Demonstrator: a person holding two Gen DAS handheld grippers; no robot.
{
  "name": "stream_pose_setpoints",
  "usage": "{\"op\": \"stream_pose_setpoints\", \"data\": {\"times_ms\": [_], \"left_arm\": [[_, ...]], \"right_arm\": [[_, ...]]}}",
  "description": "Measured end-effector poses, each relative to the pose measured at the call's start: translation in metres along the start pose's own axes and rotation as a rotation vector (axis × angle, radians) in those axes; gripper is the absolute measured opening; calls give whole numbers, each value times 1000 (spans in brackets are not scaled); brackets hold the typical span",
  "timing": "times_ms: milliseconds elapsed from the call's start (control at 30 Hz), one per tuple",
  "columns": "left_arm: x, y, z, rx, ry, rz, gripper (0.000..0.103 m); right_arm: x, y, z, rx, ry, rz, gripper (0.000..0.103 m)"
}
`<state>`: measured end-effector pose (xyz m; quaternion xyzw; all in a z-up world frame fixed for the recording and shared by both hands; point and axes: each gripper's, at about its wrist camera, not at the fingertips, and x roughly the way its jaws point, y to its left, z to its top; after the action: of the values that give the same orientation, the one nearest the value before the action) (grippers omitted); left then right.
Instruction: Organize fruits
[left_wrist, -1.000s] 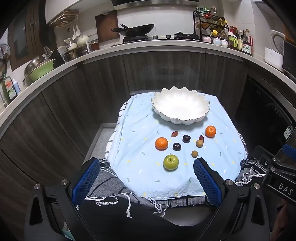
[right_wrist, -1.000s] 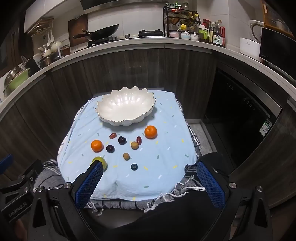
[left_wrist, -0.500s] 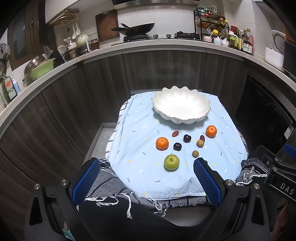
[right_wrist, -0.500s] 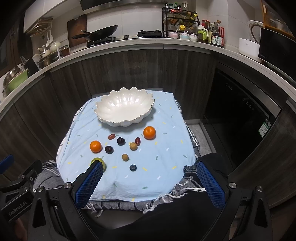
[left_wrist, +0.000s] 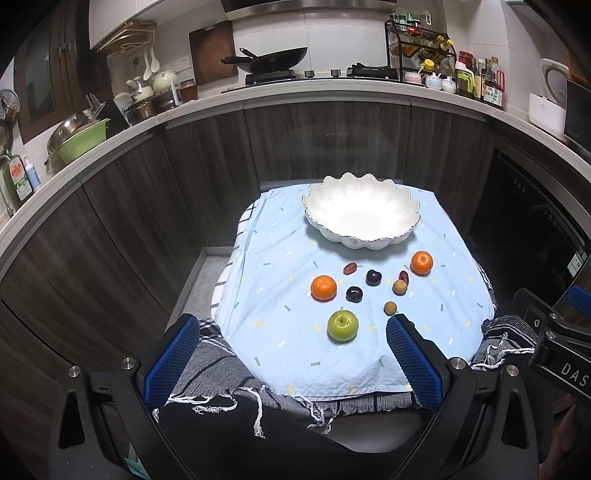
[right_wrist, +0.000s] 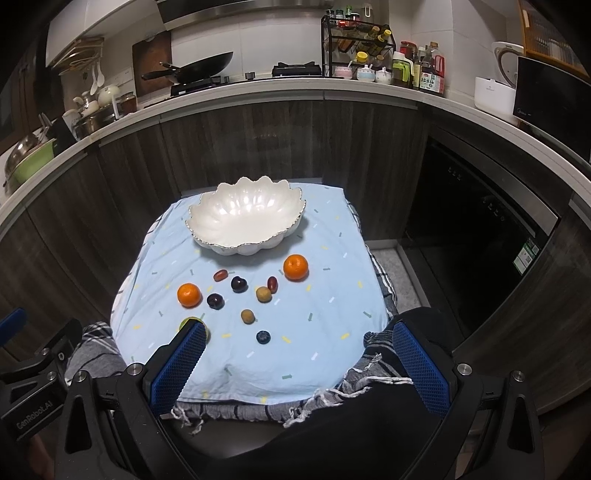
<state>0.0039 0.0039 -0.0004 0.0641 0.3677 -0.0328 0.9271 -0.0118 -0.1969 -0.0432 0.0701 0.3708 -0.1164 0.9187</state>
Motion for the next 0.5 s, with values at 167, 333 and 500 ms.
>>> {"op": "stream_pose_setpoints", "data": {"times_ms": [167,333,500], "left_arm": [[1,-1,2,3,-1,1,103],[1,-2,3,4,-2,3,103],[1,-3,3,4,-3,4,103]], "right_arm": [[0,0,0,0,-2,0,102],[0,0,0,0,0,0,102],[0,0,0,0,0,0,102]]}}
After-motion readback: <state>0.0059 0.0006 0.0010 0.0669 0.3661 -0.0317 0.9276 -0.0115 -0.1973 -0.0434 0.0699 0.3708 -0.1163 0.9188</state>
